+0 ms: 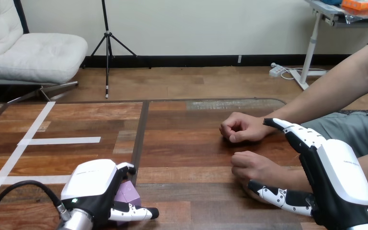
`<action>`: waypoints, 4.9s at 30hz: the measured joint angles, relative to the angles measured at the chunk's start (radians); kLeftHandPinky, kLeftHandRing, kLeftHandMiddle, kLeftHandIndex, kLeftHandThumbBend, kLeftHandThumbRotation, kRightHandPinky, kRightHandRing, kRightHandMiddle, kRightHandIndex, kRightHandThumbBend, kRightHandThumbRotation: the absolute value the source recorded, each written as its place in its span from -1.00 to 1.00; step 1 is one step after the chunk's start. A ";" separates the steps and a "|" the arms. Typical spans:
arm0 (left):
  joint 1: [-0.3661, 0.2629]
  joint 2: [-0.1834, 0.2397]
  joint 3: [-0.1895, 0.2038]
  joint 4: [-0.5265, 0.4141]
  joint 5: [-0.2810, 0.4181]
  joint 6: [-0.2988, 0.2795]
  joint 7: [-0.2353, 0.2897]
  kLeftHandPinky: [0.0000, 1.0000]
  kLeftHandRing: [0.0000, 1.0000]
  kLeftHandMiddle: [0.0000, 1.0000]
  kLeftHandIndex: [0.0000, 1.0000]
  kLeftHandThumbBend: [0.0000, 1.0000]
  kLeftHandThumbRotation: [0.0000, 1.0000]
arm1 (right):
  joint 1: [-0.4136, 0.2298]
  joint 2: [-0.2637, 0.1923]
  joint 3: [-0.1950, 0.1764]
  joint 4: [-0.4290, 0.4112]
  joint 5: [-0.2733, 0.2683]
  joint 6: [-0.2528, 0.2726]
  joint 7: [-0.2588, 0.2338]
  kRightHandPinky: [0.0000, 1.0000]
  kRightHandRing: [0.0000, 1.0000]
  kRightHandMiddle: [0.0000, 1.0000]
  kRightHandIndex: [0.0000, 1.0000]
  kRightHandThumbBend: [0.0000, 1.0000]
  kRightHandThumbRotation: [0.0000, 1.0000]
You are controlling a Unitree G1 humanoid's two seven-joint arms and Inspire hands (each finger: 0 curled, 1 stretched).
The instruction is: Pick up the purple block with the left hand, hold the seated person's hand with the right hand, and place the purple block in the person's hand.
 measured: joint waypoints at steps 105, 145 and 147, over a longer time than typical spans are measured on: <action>-0.018 -0.023 0.038 0.415 -0.689 -0.583 0.241 -0.38 -0.24 -0.08 -0.04 0.60 -0.53 | 0.000 0.000 0.000 -0.001 0.002 0.000 0.001 0.78 0.71 0.68 0.68 0.40 -0.66; -0.043 -0.095 0.113 0.510 -0.911 -0.696 0.059 -0.35 -0.22 -0.09 -0.07 0.74 -0.66 | 0.000 0.000 0.000 -0.001 0.002 0.009 0.003 0.76 0.72 0.69 0.68 0.43 -0.73; -0.046 -0.098 0.118 0.515 -0.918 -0.701 0.049 -0.34 -0.22 -0.09 -0.06 0.74 -0.66 | 0.000 0.000 0.000 -0.001 0.002 0.009 0.003 0.76 0.71 0.69 0.68 0.43 -0.73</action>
